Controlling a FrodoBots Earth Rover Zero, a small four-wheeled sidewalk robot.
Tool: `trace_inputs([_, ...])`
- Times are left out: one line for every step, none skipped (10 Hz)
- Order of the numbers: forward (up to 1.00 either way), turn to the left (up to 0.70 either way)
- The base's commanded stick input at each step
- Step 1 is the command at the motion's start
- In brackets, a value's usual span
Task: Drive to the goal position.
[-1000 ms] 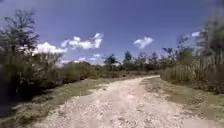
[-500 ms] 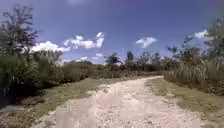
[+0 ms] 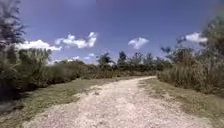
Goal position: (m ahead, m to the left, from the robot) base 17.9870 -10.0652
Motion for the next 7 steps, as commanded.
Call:
trace_inputs([0.7,0.0])
trace_inputs([0.7,0.0])
trace_inputs([0.7,0.0])
trace_inputs([0.7,0.0])
trace_inputs([0.7,0.0])
trace_inputs([0.7,0.0])
trace_inputs([0.7,0.0])
